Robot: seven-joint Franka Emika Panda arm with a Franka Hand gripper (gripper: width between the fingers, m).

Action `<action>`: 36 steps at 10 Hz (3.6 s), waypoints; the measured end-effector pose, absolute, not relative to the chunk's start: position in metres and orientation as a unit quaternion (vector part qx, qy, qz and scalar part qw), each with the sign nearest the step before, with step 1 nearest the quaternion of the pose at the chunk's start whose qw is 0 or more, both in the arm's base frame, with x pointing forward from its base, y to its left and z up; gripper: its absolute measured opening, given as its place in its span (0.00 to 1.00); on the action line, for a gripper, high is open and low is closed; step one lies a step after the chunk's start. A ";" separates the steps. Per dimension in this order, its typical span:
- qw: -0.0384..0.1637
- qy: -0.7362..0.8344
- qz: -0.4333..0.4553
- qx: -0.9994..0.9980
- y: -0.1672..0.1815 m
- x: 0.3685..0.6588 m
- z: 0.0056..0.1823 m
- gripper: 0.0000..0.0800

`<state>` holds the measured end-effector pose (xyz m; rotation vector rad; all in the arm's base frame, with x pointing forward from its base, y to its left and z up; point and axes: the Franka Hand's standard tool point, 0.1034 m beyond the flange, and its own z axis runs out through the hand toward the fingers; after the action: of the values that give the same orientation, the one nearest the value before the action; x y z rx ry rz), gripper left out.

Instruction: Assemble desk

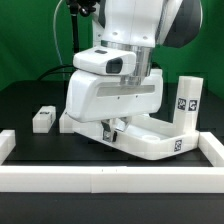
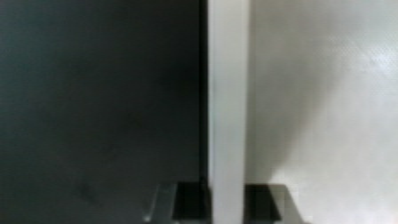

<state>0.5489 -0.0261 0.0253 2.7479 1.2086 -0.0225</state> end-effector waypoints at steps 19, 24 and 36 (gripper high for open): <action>0.086 0.683 -0.044 0.724 0.036 0.605 0.025 0.08; 0.095 0.675 -0.038 0.731 0.043 0.635 0.029 0.08; 0.117 0.661 -0.033 0.740 0.040 0.667 0.098 0.79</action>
Offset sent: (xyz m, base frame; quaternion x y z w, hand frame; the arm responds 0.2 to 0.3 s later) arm 0.0133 0.0394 0.0020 -0.0177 0.0196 -0.1988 0.9797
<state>0.6667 0.0403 0.0979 2.1670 1.9357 -0.0969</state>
